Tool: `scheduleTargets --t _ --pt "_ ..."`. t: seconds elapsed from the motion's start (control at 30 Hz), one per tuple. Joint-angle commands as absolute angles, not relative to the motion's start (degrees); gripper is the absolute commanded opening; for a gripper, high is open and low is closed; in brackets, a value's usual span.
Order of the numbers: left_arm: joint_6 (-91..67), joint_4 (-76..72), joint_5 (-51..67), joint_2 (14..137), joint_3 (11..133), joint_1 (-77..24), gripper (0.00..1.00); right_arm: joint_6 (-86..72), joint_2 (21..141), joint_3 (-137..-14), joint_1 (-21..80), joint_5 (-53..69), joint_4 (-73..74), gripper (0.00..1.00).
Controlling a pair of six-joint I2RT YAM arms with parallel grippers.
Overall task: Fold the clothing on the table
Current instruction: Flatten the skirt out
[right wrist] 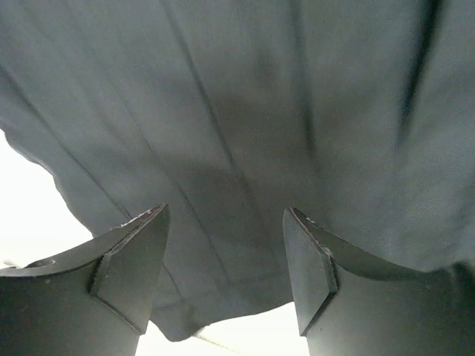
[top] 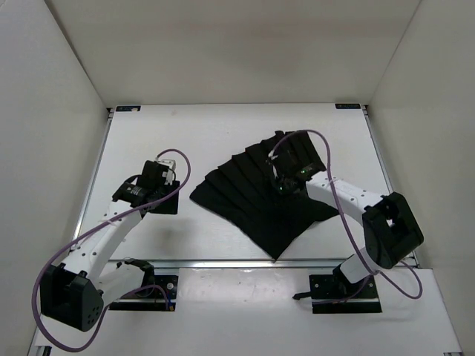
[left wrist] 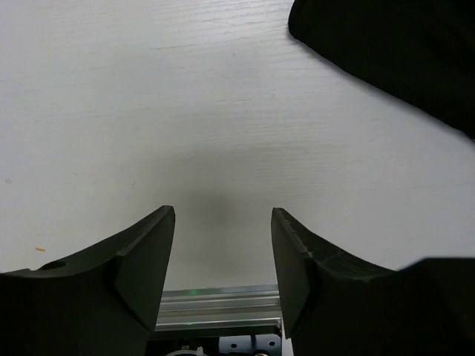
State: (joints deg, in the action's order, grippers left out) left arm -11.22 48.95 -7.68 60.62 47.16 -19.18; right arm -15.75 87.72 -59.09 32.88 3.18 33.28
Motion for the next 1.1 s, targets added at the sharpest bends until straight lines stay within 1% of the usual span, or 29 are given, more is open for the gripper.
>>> scheduleTargets --t 0.0,0.07,0.1,0.17,0.2,0.27,0.37,0.43,0.53,0.67,0.7,0.73,0.8,0.87,0.9,0.93,0.97,1.07 --pt "-10.8 47.7 -6.9 60.4 46.6 -20.5 0.67 -18.0 82.9 -55.2 33.6 4.4 28.1 0.60" --pt "-10.9 47.9 -7.0 61.2 46.3 -20.5 0.66 -18.4 82.6 -51.5 34.9 3.7 27.3 0.60" --pt "-10.8 48.0 -6.9 61.4 46.5 -20.6 0.66 -18.8 83.1 -49.9 35.4 4.6 26.8 0.60" --pt "-10.4 47.8 -6.3 61.5 46.7 -21.0 0.64 -20.2 83.6 -47.6 37.3 6.1 24.1 0.60" --pt "-10.5 47.7 -6.2 61.3 46.5 -21.0 0.65 -20.3 84.3 -47.3 37.9 6.7 23.5 0.61" --pt "-10.4 47.5 -6.3 60.5 46.6 -20.0 0.61 -22.3 86.0 -46.3 40.6 7.7 20.0 0.60" --pt "-9.8 47.1 -5.2 57.3 46.1 -18.8 0.63 -24.3 91.1 -47.2 42.9 11.4 15.1 0.60" --pt "-9.3 46.3 -4.2 54.8 45.8 -17.6 0.65 -24.8 96.8 -50.9 44.9 13.3 12.9 0.60" --pt "-9.0 45.3 -2.6 51.5 45.1 -15.9 0.66 -23.8 104.8 -57.5 46.3 14.5 12.6 0.60" --pt "-9.8 44.7 0.5 53.2 45.8 -15.0 0.63 -22.3 113.9 -72.8 45.9 16.8 14.8 0.60" --pt "-9.9 45.0 1.7 53.9 46.4 -15.3 0.61 -21.3 115.7 -77.8 45.5 15.7 17.3 0.60" --pt "-10.5 44.6 3.0 54.9 46.8 -15.9 0.59 -20.1 116.0 -79.3 45.2 14.3 17.9 0.59" --pt "-11.8 43.3 4.6 55.9 47.5 -17.0 0.58 -19.0 114.6 -84.4 44.4 12.6 21.2 0.59" --pt "-14.0 41.2 7.3 56.0 47.0 -17.8 0.59 -18.1 110.8 -85.3 43.4 11.0 22.9 0.60" --pt "-14.7 39.2 9.0 55.5 46.6 -17.8 0.63 -17.9 107.7 -85.0 42.8 10.3 23.2 0.60" --pt "-16.0 38.4 10.1 55.5 45.9 -18.2 0.66 -18.0 104.3 -84.1 42.4 9.8 23.3 0.61" --pt "-18.0 36.7 10.4 55.5 45.2 -18.5 0.67 -18.8 100.5 -82.0 41.6 8.7 23.4 0.61" --pt "-22.6 33.4 11.1 56.9 42.0 -18.5 0.69 -21.2 91.5 -72.8 38.4 6.0 23.5 0.61"
